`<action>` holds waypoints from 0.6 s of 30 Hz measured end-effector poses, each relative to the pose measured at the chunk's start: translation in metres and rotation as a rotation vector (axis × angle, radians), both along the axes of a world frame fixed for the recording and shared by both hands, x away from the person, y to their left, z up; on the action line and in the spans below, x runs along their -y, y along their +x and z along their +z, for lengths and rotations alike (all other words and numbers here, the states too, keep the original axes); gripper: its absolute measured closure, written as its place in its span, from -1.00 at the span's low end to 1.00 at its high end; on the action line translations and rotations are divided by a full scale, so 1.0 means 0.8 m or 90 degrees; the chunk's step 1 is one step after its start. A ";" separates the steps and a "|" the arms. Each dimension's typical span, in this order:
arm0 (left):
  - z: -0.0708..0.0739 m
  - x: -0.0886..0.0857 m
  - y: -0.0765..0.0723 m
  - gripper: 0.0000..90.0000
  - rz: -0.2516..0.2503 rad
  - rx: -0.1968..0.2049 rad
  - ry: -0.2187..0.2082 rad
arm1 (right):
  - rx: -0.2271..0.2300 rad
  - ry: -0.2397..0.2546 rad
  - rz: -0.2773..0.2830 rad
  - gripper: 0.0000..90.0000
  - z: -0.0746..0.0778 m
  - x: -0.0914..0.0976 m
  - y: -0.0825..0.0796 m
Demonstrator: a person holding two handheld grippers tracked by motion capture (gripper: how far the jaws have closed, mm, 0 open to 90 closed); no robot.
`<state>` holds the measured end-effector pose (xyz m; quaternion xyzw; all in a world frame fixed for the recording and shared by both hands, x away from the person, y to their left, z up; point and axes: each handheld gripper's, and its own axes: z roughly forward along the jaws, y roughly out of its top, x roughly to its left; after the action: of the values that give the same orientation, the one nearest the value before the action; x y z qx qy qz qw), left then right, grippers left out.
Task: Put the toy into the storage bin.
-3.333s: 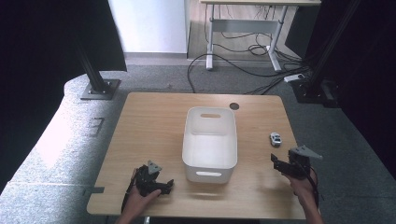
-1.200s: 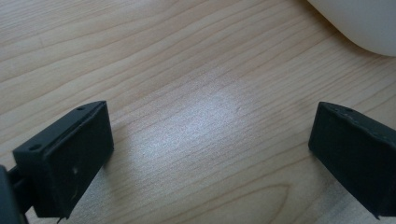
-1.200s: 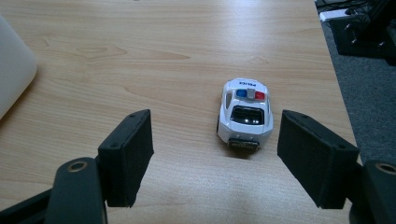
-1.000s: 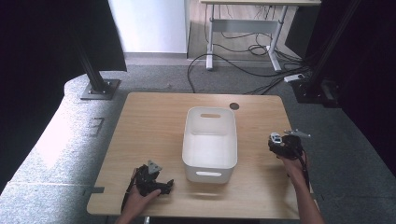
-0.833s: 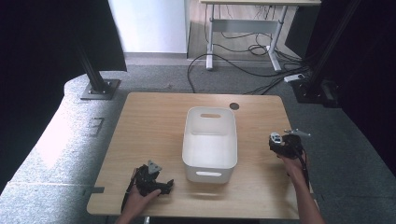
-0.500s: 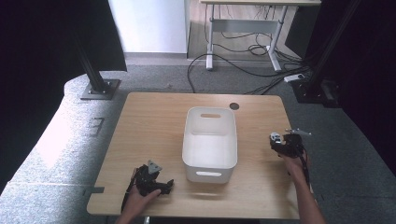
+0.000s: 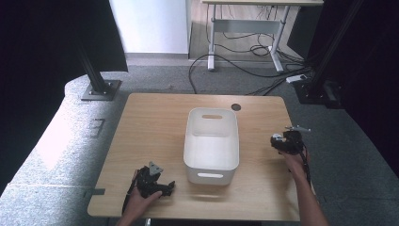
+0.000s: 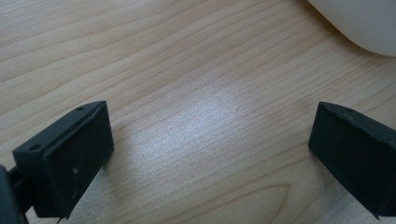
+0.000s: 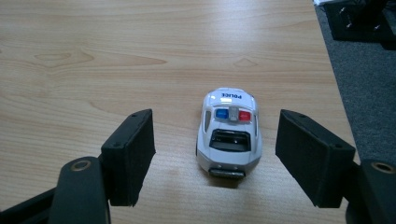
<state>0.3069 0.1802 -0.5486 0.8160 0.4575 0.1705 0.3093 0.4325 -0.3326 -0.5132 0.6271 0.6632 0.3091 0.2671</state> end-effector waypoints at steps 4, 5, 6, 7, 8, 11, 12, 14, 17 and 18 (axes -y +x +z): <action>0.000 0.000 0.000 -1.00 0.000 -0.001 0.000 | 0.001 -0.004 0.002 -0.38 0.003 -0.003 0.005; 0.000 0.000 0.000 -1.00 0.000 -0.001 0.001 | 0.002 -0.004 0.002 -0.37 0.004 -0.004 0.007; 0.000 0.000 0.000 -1.00 0.000 -0.001 0.001 | 0.006 -0.003 0.003 -0.37 0.005 -0.004 0.007; 0.000 0.000 0.000 -1.00 0.000 -0.001 0.000 | 0.004 -0.001 0.001 -0.37 0.005 -0.003 0.008; 0.000 0.000 0.000 -1.00 0.000 -0.001 0.000 | 0.000 -0.003 0.000 -0.38 0.004 -0.003 0.009; 0.000 0.000 0.000 -1.00 0.000 -0.001 0.000 | -0.005 -0.004 -0.002 -0.37 0.001 -0.002 0.012; 0.000 0.000 0.000 -1.00 0.000 -0.001 0.000 | -0.005 -0.004 -0.002 -0.37 0.001 -0.002 0.012; 0.000 0.000 0.000 -1.00 0.000 -0.001 0.001 | -0.008 -0.005 -0.003 -0.37 0.000 -0.001 0.015; 0.000 0.000 0.000 -1.00 0.000 -0.001 0.001 | -0.011 -0.007 -0.006 -0.37 -0.001 0.000 0.020; 0.000 0.000 0.000 -1.00 0.000 -0.001 0.000 | -0.011 -0.008 -0.006 -0.37 -0.002 0.000 0.021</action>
<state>0.3069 0.1802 -0.5485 0.8163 0.4576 0.1701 0.3088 0.4493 -0.3324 -0.5146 0.6313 0.6645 0.2983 0.2664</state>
